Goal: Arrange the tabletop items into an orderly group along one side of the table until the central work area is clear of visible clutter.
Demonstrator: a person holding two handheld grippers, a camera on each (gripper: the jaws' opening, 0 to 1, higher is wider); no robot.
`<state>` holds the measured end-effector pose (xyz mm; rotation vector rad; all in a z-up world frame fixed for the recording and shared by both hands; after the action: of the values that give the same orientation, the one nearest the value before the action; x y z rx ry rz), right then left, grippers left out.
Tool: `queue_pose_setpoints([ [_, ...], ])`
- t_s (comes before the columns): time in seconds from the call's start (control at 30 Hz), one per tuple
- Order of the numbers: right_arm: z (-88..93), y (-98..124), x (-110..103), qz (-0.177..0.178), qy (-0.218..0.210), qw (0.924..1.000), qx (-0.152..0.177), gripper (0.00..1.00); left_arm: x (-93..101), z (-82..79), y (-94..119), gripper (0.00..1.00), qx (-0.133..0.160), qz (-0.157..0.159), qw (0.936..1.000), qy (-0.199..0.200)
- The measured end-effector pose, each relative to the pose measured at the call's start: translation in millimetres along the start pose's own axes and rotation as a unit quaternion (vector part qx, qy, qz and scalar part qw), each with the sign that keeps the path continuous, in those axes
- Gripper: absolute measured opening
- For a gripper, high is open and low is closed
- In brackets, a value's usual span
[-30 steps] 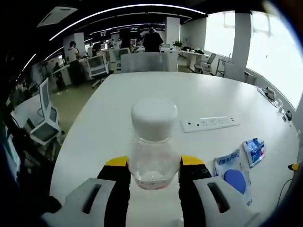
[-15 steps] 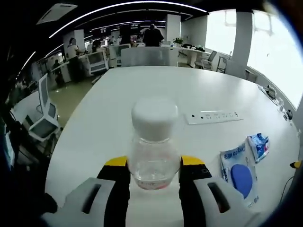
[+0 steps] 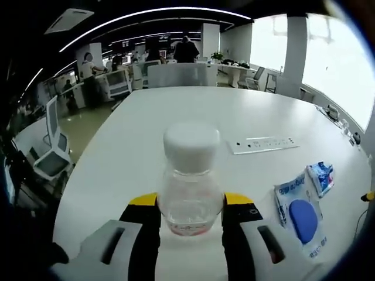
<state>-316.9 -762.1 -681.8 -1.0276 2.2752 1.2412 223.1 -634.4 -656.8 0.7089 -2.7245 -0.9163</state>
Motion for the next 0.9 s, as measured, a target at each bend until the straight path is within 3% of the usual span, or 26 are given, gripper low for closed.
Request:
queue_pose_setpoints([
  [0.33, 3.3, -1.1, 0.5, -0.007, -0.008, 0.9999, -0.002, 0.38, 2.0, 7.1, 4.6, 0.4, 0.003, 0.015, 0.9999, -0.004],
  [0.67, 3.8, 5.3, 7.2, -0.003, -0.022, 0.9997, 0.008, 0.39, 3.5, 7.0, 5.5, 0.4, -0.001, 0.049, 0.9981, -0.038],
  [0.9, 2.0, 7.1, 7.6, -0.005, -0.024, 0.9996, 0.014, 0.4, 4.1, 5.5, 7.2, 0.41, -0.005, 0.044, 0.998, -0.044],
])
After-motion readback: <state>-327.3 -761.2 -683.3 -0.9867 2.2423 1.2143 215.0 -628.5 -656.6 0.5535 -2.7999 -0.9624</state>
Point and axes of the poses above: the point that each gripper's makers call its tool centre point, and the gripper's own axes: y roughly backward along the fingers, x roughly to its right, z roughly out of its underside, the point moved 3 cm from there along y, roughly backward along the fingers
